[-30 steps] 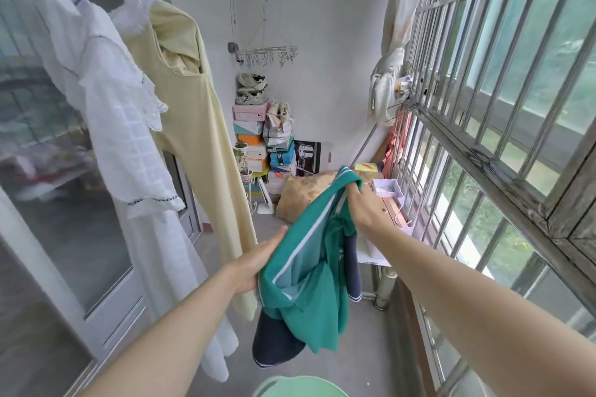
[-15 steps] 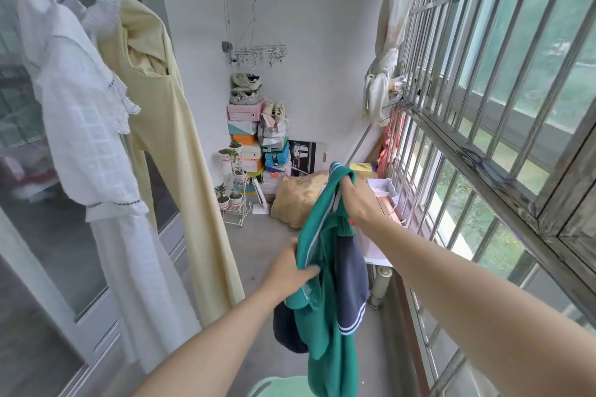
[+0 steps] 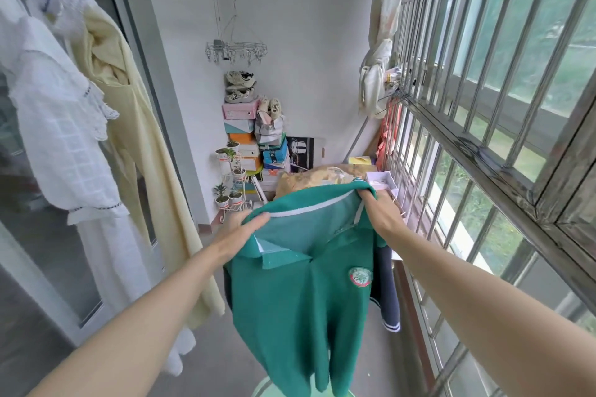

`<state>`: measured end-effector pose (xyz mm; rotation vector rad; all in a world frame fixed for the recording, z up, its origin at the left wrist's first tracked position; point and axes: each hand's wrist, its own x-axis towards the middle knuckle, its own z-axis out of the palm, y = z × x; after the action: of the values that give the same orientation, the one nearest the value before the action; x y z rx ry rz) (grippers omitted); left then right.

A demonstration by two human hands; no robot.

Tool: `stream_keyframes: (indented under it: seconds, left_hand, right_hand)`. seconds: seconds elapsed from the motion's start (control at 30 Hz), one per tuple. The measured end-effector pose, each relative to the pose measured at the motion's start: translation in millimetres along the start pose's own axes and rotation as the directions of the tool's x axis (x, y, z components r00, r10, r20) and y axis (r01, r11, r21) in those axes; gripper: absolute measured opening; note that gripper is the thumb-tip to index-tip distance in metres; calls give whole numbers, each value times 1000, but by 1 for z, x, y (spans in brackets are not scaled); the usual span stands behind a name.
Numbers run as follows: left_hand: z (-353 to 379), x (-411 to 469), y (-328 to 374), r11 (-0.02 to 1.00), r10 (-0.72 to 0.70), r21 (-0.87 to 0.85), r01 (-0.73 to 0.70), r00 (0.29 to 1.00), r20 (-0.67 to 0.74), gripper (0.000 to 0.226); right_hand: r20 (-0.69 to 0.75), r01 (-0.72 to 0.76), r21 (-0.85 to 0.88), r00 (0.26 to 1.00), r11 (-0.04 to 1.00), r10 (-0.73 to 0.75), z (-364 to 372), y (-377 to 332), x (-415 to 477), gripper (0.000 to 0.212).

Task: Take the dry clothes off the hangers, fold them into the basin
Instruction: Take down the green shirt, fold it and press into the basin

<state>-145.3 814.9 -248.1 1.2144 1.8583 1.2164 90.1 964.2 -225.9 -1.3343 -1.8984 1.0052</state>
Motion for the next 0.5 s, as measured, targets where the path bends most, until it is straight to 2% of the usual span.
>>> stream_keyframes:
  seconds: [0.03, 0.07, 0.13, 0.17, 0.23, 0.3, 0.43, 0.5]
  left_hand:
    - [-7, 2, 1, 997, 13, 72, -16, 999, 43, 49]
    - [-13, 0, 6, 991, -1, 133, -11, 996, 94, 41]
    - [-27, -5, 16, 969, -72, 246, 15, 972, 224, 24]
    - [-33, -6, 21, 953, -91, 303, 8, 961, 261, 22]
    - [-44, -8, 24, 910, -133, 415, 2, 949, 286, 28]
    - [-54, -10, 26, 891, -159, 455, 7, 941, 297, 31]
    - [-70, -8, 26, 892, -222, 444, 78, 933, 282, 19]
    - [-74, 1, 16, 837, -224, 541, 79, 952, 209, 11]
  right_hand:
    - [2, 3, -8, 1000, 1000, -3, -1, -1, -1, 39]
    - [8, 5, -14, 1000, 1000, -5, -1, -1, -1, 40]
    - [25, 13, -41, 1000, 999, -12, 1, 5, 3, 50]
    - [33, 19, -59, 999, 998, -17, 2, 6, 4, 56]
    - [53, 20, -84, 998, 996, -16, 3, 8, 5, 62]
    - [84, 21, -116, 996, 993, -11, 6, 12, 8, 59]
    - [219, 15, -140, 976, 990, 16, 9, 11, 12, 55]
    - [344, -25, -78, 938, 997, 50, 10, 7, 10, 52]
